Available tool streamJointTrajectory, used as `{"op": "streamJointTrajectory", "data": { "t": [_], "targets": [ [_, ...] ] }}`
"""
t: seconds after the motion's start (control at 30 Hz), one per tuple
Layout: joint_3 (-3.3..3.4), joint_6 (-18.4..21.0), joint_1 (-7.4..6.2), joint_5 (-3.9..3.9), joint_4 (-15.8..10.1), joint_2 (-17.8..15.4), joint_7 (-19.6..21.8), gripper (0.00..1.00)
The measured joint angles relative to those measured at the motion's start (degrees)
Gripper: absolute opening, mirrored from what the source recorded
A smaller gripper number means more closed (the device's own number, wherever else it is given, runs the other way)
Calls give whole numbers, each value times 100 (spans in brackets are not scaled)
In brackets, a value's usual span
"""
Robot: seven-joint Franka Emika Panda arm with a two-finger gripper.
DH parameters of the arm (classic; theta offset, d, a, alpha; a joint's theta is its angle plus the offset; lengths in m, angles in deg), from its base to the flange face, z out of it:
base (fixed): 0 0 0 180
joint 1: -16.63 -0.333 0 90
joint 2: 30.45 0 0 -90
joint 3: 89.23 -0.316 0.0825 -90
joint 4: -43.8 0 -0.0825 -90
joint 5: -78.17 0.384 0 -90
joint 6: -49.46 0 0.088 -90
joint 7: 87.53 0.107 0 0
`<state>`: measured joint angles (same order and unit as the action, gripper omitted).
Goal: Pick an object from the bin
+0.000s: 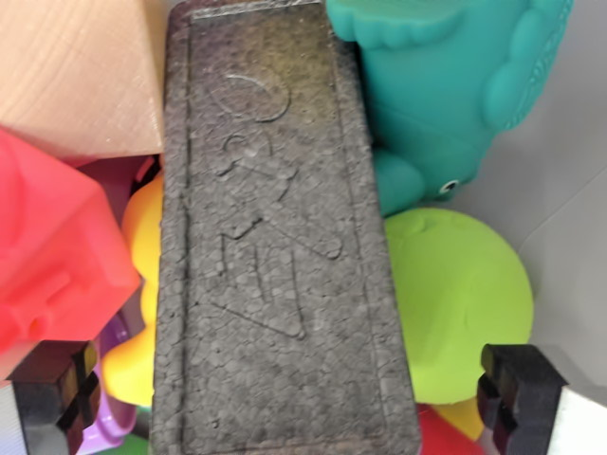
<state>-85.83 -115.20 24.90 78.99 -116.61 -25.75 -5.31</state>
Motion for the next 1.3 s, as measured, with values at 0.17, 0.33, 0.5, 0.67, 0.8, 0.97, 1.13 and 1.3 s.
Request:
{"op": "streamJointTrajectory", "data": {
  "t": [0.17,0.33,0.5,0.67,0.8,0.97,1.13,1.3],
  "targets": [
    [0,-2,0,1,3,-4,-2,0],
    [0,-2,0,1,3,-4,-2,0],
    [0,-2,0,1,3,-4,-3,0],
    [0,-2,0,1,3,-4,-3,0],
    [0,-2,0,1,3,-4,-3,0],
    [0,-2,0,1,4,-4,-3,0],
    [0,7,0,1,12,-7,-2,0],
    [2,77,0,-10,11,-86,4,0]
  ]
}}
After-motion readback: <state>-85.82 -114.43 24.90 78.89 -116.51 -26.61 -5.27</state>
